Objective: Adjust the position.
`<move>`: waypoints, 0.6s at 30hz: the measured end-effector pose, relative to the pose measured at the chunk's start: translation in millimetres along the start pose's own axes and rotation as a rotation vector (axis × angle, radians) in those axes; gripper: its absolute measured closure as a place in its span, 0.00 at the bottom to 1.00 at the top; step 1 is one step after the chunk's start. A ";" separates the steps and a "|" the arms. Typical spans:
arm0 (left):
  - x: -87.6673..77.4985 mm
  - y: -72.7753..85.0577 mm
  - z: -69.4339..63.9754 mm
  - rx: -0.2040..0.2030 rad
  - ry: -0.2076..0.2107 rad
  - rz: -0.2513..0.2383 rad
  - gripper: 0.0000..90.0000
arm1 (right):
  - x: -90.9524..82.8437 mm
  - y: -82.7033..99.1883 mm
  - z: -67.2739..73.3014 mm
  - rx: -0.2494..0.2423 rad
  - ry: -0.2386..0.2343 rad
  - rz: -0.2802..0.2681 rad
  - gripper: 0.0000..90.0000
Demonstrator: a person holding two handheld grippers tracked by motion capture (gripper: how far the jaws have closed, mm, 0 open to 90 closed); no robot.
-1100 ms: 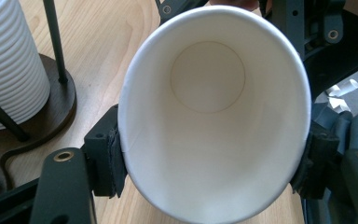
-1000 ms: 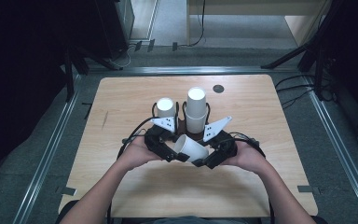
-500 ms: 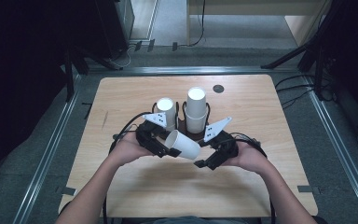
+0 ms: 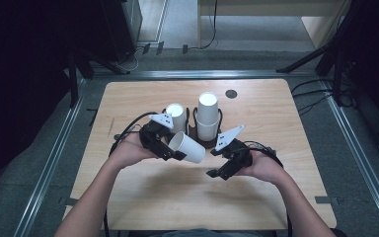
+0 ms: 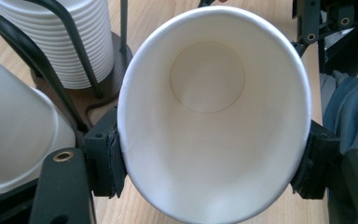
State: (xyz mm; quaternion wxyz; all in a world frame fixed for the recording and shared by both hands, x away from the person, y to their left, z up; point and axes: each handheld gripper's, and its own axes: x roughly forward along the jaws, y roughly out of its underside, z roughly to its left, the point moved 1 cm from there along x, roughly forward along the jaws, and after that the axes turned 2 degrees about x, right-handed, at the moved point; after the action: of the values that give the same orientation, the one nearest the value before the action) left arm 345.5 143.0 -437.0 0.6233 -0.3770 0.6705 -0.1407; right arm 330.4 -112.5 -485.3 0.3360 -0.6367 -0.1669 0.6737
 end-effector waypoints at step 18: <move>17.9 -12.5 -6.3 0.068 -0.043 0.151 0.31 | 7.4 0.1 0.1 0.002 0.013 0.016 0.25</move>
State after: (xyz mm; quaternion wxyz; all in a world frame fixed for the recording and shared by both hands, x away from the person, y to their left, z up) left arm 344.8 120.6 -440.7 0.6589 -0.3069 0.6783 -0.1076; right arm 330.5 -107.5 -490.9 0.3326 -0.6420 -0.1589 0.6722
